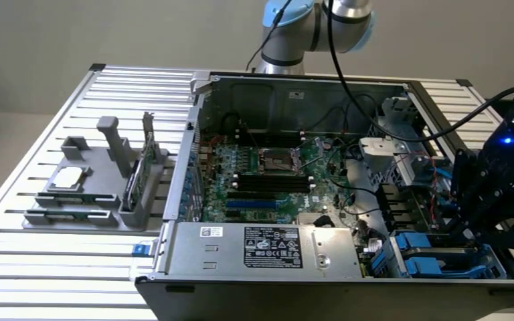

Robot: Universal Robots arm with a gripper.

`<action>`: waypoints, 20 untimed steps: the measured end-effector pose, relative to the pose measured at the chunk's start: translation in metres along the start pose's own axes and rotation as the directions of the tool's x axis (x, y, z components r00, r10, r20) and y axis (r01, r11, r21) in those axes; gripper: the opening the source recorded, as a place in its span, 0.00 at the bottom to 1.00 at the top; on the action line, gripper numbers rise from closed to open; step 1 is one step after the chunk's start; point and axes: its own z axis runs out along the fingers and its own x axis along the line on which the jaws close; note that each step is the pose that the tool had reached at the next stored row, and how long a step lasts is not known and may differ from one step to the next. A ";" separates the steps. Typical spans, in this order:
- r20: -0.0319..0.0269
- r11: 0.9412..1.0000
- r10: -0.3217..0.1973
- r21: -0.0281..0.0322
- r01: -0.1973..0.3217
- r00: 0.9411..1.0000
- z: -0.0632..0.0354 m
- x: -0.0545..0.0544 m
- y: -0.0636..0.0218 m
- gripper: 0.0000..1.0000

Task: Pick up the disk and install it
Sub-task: 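Insert the first disk wire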

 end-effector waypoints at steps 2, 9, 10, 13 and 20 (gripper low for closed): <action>0.000 1.000 0.000 0.000 0.000 1.000 0.0002 0.000 0.0001 0.18; 0.000 1.000 0.000 0.002 0.000 1.000 -0.0103 -0.001 -0.0006 0.24; 0.000 1.000 0.000 0.003 0.000 1.000 -0.0124 -0.001 -0.0012 0.24; 0.000 1.000 0.000 0.004 0.000 1.000 -0.0161 -0.001 -0.0058 0.24; 0.000 1.000 0.000 0.006 0.000 1.000 -0.0194 -0.002 -0.0282 0.24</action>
